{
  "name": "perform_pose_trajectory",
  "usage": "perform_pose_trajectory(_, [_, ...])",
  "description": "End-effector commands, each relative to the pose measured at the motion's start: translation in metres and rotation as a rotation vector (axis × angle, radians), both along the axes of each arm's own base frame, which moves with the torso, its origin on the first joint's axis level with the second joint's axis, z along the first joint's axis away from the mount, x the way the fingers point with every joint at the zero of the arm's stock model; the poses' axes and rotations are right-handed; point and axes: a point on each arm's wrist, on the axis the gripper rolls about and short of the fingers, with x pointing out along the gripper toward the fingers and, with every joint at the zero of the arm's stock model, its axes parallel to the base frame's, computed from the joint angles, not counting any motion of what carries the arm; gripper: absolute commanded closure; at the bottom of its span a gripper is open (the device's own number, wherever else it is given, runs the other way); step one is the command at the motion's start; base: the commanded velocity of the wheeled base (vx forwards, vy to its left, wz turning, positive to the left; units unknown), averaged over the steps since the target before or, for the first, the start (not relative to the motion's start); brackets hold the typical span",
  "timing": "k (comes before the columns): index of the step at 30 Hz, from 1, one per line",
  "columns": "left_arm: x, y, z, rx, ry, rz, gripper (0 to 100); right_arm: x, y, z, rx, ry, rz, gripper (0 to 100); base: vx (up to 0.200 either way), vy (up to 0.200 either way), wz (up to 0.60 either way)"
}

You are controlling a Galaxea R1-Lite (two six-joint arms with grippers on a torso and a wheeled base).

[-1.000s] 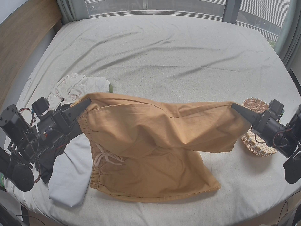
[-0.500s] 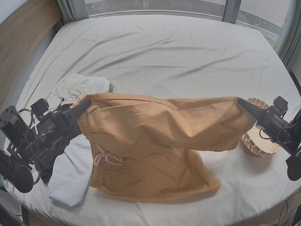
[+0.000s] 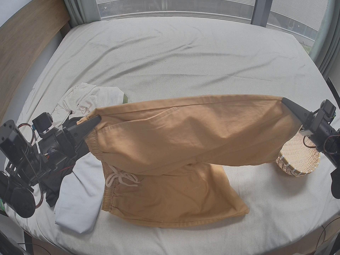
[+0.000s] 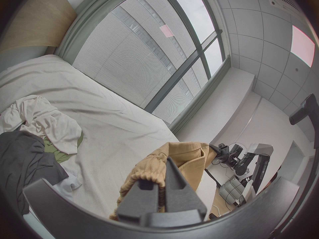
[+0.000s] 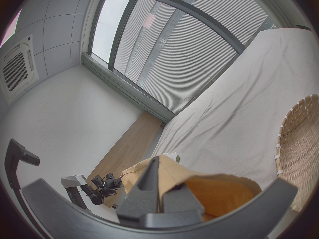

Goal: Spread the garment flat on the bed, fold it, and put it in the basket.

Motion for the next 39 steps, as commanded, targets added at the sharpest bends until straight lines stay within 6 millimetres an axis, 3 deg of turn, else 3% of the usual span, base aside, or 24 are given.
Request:
perform_pose_trajectory(1, [0.000, 0.004, 0.002, 0.000, -0.013, 0.015, 100, -0.005, -0.006, 0.007, -0.002, -0.029, -0.006, 100, 0.000, 0.000, 0.00])
perform_pose_trajectory(12, [0.000, 0.003, 0.003, 0.013, -0.027, 0.011, 100, -0.006, -0.007, 0.007, -0.003, -0.028, 0.002, 100, 0.000, 0.000, 0.00])
perform_pose_trajectory(21, [-0.001, 0.004, 0.015, 0.000, -0.077, 0.016, 100, -0.007, -0.010, 0.010, -0.004, -0.039, -0.007, 100, 0.000, 0.000, 0.00])
perform_pose_trajectory(39, [-0.003, 0.005, 0.038, -0.042, -0.149, 0.022, 100, -0.020, -0.015, 0.033, 0.002, -0.132, -0.013, 100, 0.000, 0.000, 0.00])
